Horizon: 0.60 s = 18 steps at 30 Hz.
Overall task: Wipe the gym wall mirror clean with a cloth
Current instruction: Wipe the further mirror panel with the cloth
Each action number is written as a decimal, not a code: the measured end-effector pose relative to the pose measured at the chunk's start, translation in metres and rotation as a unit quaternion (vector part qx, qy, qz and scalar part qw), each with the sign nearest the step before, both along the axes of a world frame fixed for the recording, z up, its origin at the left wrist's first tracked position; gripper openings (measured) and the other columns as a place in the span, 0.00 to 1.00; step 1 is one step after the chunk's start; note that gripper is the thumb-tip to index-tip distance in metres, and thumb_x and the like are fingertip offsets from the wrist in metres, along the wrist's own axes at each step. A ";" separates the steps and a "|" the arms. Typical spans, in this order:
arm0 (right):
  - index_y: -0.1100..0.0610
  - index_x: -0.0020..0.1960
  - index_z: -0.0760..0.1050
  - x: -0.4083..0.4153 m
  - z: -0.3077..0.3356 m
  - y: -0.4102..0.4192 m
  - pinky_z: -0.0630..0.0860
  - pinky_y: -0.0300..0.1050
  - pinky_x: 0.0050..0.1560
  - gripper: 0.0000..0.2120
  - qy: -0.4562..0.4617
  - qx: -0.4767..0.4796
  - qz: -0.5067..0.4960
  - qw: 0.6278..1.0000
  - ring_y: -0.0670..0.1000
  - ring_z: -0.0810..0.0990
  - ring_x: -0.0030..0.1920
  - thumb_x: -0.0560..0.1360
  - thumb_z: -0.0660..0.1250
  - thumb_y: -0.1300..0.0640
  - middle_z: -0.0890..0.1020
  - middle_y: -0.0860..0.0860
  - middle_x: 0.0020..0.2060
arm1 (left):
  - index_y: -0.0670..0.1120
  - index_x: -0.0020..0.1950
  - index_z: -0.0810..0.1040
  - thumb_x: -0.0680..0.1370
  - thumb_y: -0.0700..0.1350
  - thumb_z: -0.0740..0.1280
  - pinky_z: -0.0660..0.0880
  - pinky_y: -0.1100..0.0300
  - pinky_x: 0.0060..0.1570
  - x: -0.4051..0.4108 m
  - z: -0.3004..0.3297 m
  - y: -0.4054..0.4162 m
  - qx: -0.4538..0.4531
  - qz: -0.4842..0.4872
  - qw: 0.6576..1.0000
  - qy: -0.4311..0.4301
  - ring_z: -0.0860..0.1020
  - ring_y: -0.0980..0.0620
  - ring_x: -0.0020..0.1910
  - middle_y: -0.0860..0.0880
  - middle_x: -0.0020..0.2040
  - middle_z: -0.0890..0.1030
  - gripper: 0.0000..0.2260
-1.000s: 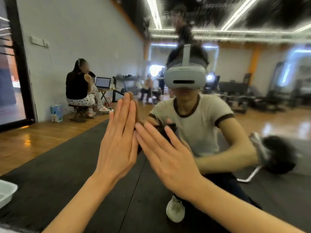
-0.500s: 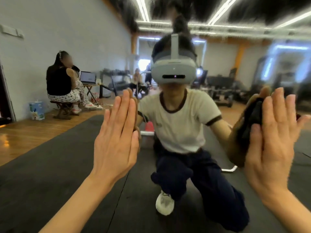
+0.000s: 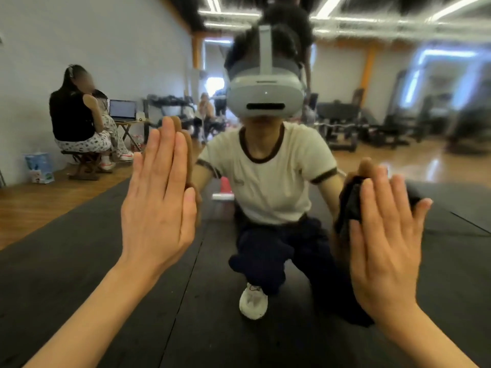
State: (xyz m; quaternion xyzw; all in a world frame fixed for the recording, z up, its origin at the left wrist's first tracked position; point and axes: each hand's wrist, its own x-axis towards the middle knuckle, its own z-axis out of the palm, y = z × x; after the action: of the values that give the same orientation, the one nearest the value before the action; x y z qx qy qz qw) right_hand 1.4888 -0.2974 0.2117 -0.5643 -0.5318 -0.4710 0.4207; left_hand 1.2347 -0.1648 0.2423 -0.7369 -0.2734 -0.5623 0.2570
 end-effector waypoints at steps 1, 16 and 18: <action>0.65 0.78 0.57 -0.001 -0.002 -0.001 0.40 0.55 0.79 0.23 0.055 0.015 0.007 0.998 0.50 0.47 0.81 0.84 0.52 0.61 0.59 0.56 0.77 | 0.35 0.80 0.52 0.83 0.44 0.51 0.41 0.54 0.80 0.000 0.000 0.000 0.001 0.001 1.000 -0.003 0.42 0.53 0.81 0.36 0.80 0.53 0.27; 0.56 0.82 0.43 -0.033 -0.051 0.009 0.38 0.54 0.80 0.27 0.052 -0.042 -0.016 0.998 0.52 0.42 0.81 0.86 0.47 0.55 0.41 0.49 0.82 | 0.34 0.80 0.52 0.83 0.43 0.51 0.42 0.53 0.80 0.000 -0.001 0.002 0.013 -0.001 1.000 -0.001 0.41 0.53 0.81 0.34 0.80 0.54 0.27; 0.61 0.80 0.51 -0.065 -0.046 0.025 0.40 0.57 0.78 0.30 0.105 -0.034 -0.014 0.994 0.52 0.41 0.81 0.81 0.55 0.56 0.42 0.51 0.82 | 0.34 0.80 0.52 0.83 0.43 0.51 0.42 0.53 0.80 0.000 -0.001 0.002 0.016 0.002 1.000 0.000 0.41 0.53 0.81 0.34 0.80 0.54 0.27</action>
State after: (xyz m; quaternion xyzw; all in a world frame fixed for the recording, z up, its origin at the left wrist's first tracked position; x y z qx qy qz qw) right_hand 1.4239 -0.2729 0.1658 -0.6318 -0.4927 -0.3965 0.4481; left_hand 1.2351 -0.1625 0.2413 -0.7324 -0.2659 -0.5659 0.2695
